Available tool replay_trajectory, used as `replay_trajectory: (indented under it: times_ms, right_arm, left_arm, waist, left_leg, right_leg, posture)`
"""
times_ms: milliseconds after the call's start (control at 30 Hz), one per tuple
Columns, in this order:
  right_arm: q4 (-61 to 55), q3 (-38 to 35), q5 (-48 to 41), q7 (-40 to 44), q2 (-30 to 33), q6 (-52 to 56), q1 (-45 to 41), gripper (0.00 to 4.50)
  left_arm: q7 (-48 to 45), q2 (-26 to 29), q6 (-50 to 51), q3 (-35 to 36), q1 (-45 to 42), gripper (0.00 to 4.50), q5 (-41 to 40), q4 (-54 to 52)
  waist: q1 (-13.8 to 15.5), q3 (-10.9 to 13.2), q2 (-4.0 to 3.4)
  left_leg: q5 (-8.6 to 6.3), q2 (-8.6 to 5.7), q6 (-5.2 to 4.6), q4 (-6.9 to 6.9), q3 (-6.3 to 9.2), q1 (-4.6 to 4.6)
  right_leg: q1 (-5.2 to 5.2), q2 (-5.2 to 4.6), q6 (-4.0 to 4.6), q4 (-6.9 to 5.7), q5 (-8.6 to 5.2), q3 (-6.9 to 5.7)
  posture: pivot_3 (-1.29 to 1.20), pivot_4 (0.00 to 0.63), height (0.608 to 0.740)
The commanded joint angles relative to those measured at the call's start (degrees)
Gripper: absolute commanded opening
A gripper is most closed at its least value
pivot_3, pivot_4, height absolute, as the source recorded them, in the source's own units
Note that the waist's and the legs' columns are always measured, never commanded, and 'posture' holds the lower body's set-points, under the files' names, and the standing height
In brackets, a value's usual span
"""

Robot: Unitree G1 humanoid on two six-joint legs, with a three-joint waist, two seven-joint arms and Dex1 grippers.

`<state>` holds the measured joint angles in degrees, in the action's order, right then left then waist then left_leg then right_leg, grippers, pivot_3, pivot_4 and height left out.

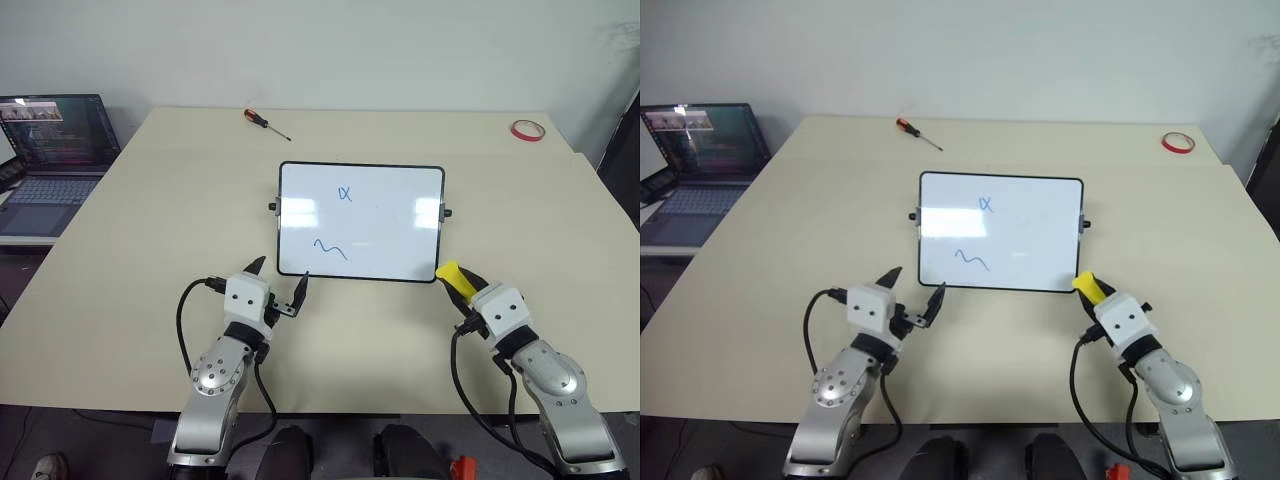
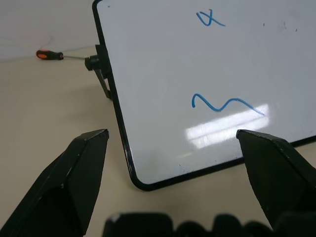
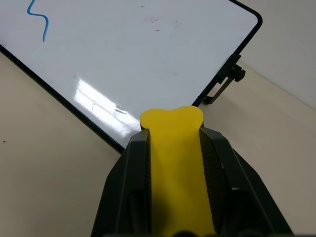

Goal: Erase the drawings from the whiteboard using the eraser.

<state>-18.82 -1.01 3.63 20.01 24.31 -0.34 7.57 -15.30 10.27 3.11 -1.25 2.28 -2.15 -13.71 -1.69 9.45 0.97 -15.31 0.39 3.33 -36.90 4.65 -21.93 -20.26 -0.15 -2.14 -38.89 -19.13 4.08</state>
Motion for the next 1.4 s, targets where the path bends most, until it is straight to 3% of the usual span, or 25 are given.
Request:
replay_trajectory:
  times_ms: [33,367,500,867,1400]
  right_arm:
    - [-2.3,-0.3,0.6,-0.7,-0.4,-1.4,-0.5,1.07]
    - [-3.4,0.2,-0.1,-0.4,-1.5,0.8,-3.2,1.07]
    - [-1.5,3.3,-0.2,-0.7,-4.9,4.1,-12.4,1.07]
    - [20.0,9.3,-0.8,0.7,-14.1,6.6,-37.9,1.07]
    - [48.8,9.2,2.2,-4.9,-17.3,-2.3,-56.9,1.07]
  left_arm:
    - [0.5,0.2,-1.7,0.5,-0.5,4.50,0.0,-0.4]
    - [-1.5,0.0,-1.8,-0.7,-1.0,4.50,-1.2,0.3]
    - [-2.4,0.0,-1.6,-1.2,-2.1,4.50,-1.7,0.7]
    - [-3.3,0.2,-1.9,-2.2,-4.4,4.50,-1.6,2.5]
    - [-2.6,0.7,-1.3,-2.1,-3.6,4.50,-1.5,1.0]
  waist:
    - [0.0,0.0,0.00]
    - [0.0,0.0,0.00]
    - [-0.3,0.0,-0.03]
    - [-0.1,0.0,0.00]
    - [-0.3,0.1,-0.04]
  left_leg:
    - [0.00,0.00,0.00,0.00,-0.01,0.00]
    - [0.00,0.00,0.00,0.00,0.00,0.00]
    - [0.00,0.02,0.00,-0.01,-0.05,0.06]
    - [0.00,0.01,0.00,-0.02,-0.06,-0.02]
    - [0.00,0.05,-0.01,0.00,-0.13,-0.07]
  right_leg:
    - [0.00,0.00,0.00,0.00,0.00,0.00]
    - [0.00,0.00,0.00,-0.01,0.00,0.00]
    - [-0.01,0.02,0.01,-0.08,0.00,-0.01]
    - [-0.10,0.00,0.03,-0.07,0.02,-0.09]
    - [-0.25,-0.01,0.04,-0.15,0.02,-0.07]
  posture:
    - [0.00,0.150,0.740]
    - [0.00,0.150,0.740]
    - [0.00,0.150,0.740]
    - [0.00,0.150,0.740]
    - [0.00,0.150,0.740]
